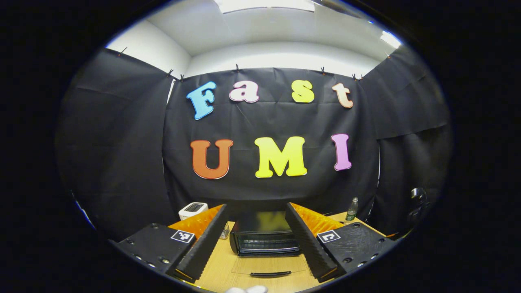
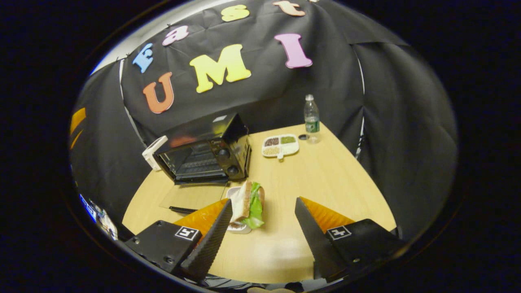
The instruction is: Open the electric oven with the left hand, put the food in, and close the electric oven.
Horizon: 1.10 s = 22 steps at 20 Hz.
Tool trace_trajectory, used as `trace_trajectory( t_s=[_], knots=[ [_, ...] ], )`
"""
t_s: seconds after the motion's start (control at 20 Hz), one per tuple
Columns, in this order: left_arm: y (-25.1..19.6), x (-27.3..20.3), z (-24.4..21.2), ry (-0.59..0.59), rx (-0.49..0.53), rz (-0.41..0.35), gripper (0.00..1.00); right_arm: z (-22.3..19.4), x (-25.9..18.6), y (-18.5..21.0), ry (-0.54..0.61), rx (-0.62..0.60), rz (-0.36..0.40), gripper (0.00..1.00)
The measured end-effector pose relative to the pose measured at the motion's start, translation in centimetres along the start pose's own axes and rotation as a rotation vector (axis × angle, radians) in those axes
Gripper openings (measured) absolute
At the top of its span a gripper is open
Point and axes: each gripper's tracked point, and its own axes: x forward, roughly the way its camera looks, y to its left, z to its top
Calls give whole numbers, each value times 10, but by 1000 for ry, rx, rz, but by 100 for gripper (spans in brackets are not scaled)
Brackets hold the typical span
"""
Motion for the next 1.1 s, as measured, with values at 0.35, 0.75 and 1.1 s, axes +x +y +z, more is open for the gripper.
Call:
trace_trajectory(
  t_s=[0.35,0.75,1.1],
  knots=[
    [-1,1,-5,23,48,5,94,-17,52,20,156,36,132,94],
    [0,11,-17,63,48,31,94,-28,100,32,359,134,257,87],
    [-3,24,-29,106,52,25,94,-31,110,32,436,246,299,51]
  ],
)
